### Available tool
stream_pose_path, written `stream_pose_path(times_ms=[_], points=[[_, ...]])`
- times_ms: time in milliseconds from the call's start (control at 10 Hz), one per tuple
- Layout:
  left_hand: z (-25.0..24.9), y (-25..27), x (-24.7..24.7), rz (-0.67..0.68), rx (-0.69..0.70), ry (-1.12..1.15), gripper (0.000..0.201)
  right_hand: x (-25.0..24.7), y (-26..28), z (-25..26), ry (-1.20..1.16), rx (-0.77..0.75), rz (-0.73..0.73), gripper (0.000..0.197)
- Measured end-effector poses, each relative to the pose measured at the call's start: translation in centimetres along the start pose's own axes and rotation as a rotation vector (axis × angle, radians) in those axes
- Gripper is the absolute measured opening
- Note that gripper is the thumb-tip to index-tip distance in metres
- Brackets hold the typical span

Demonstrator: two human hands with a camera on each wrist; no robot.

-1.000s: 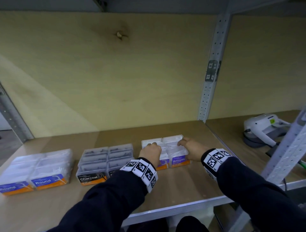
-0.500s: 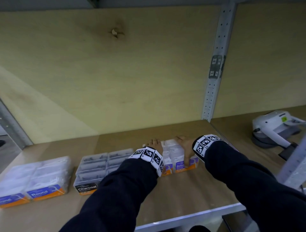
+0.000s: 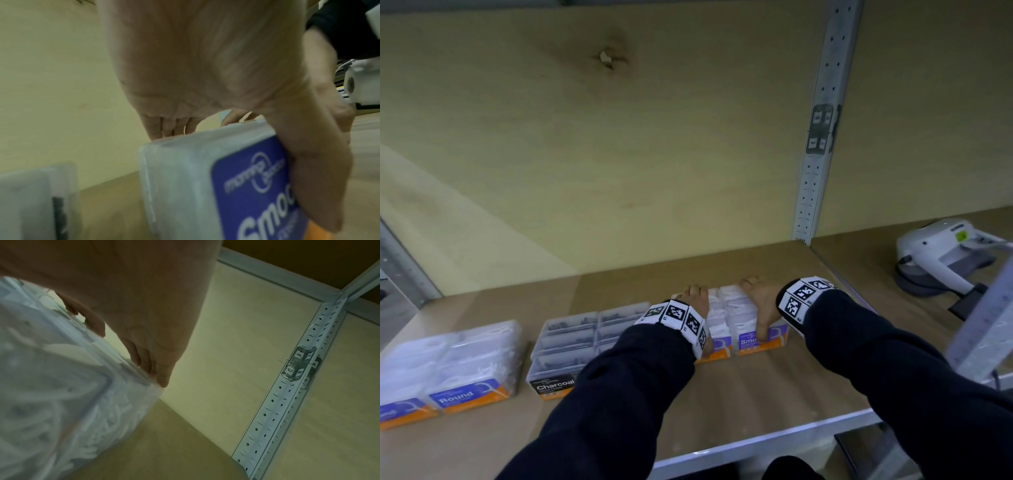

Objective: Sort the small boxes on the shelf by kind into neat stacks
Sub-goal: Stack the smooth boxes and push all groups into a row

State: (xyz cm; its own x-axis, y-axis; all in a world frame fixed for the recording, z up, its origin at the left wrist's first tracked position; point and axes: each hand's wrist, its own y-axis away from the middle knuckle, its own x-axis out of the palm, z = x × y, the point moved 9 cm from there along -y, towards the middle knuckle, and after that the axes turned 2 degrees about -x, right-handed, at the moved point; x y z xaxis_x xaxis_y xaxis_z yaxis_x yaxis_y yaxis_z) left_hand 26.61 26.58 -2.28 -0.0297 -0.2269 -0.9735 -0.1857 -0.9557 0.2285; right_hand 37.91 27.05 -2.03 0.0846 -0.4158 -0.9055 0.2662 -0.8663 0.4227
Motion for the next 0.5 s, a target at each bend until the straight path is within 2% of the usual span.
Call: stream_pose_path(times_ms=[200, 400, 500], points=[[-0.2, 1.1, -0.3, 0.013, -0.009, 0.083, 0.056, 0.2, 0.7, 0.4, 0.008, -0.014, 0.005, 0.114], [-0.6, 2.4, -0.1, 0.060, 0.060, -0.060, 0.105, 0.6, 2.1, 0.4, -0.013, -0.038, -0.012, 0.116], [-1.4, 3.4, 0.1, 0.088, 0.145, -0.058, 0.116, 0.3, 3.5, 0.6, -0.035, -0.054, -0.078, 0.111]])
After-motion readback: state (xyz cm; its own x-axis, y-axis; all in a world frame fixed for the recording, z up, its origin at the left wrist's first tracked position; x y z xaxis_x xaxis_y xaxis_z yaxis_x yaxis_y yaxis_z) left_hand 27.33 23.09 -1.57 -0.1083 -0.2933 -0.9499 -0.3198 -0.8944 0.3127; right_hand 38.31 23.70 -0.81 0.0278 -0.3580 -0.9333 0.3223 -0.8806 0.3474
